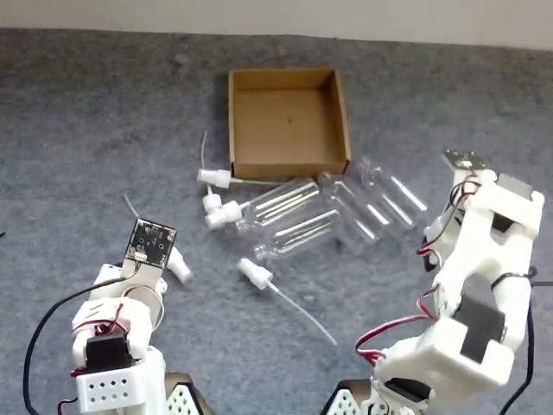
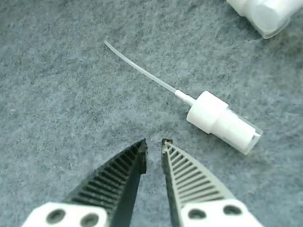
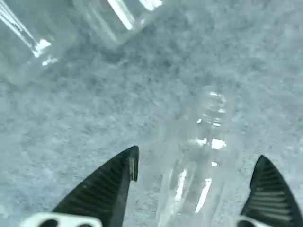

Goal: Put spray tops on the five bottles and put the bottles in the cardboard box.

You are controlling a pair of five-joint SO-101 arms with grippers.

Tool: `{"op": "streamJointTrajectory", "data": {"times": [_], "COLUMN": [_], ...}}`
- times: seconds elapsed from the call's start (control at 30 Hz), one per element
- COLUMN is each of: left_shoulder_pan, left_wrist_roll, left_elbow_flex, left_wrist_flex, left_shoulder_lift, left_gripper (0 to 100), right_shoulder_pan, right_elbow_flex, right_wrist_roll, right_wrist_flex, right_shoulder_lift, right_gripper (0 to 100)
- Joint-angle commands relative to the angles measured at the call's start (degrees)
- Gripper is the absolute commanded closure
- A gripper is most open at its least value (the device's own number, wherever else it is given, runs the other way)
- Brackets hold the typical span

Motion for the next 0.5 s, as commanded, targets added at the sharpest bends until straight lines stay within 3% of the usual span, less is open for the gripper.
{"op": "streamJointTrajectory", "data": {"times": [0.0,0.47], "left_shoulder_pan": [1.19,1.19], "left_wrist_roll": [-0.53,-0.53], "left_elbow_flex": [1.1,1.1], "left_wrist_flex": [0.26,0.26], "left_shoulder_lift": [-0.22,-0.22], "left_gripper": [97,97], "right_shoulder_pan": [-0.66,1.89], "right_elbow_flex": [-0.92,-0.4], "right_wrist_roll": [-1.76,0.26], "right_wrist_flex": [-2.42,-6.37], "right_shoulder_lift": [1.54,2.42], "right_gripper": [67.0,75.0]}}
